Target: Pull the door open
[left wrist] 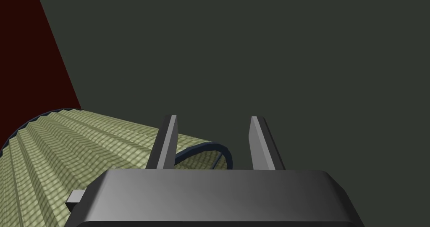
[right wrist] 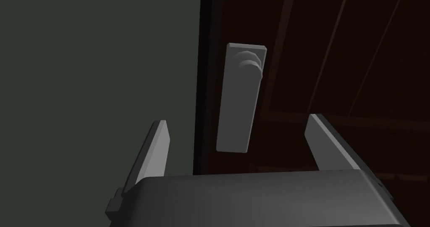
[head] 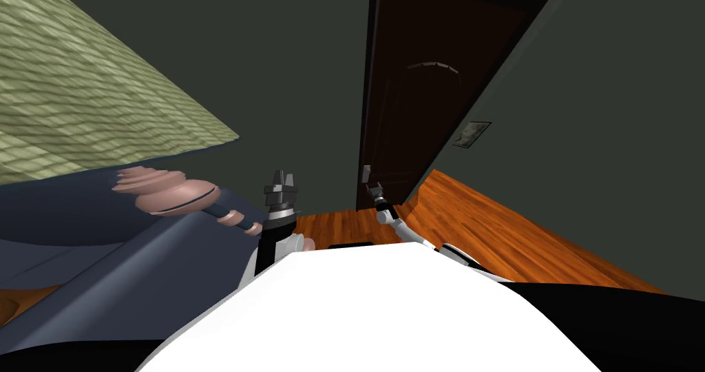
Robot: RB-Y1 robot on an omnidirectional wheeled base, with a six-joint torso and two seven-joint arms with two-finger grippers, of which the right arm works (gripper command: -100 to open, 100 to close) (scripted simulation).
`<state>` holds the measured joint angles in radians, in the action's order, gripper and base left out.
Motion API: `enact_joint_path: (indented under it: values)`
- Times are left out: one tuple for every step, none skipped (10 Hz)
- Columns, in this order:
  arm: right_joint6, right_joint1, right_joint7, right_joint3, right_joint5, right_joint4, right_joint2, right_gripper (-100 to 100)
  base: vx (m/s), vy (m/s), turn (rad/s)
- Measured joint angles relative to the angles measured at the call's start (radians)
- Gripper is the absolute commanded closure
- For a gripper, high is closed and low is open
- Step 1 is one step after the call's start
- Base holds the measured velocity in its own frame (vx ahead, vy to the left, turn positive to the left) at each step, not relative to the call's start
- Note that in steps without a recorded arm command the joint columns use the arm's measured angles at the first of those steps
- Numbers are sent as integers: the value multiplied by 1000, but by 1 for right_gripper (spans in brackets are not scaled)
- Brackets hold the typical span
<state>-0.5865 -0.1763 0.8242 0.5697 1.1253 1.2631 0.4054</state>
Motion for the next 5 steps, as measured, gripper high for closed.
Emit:
enact_joint_path:
  values:
    - [2, -7, 8, 6, 20, -11, 4, -100, 80, -29, 43]
    - [6, -14, 16, 11, 39, -21, 11, -100, 78, -15, 35]
    - [6, -22, 26, 18, 55, -34, 16, -100, 89, -20, 62]
    - [7, -32, 39, 27, 79, -52, 23, -100, 94, -31, 49]
    - [6, -45, 56, 37, 97, -73, 31, -100, 101, -41, 43]
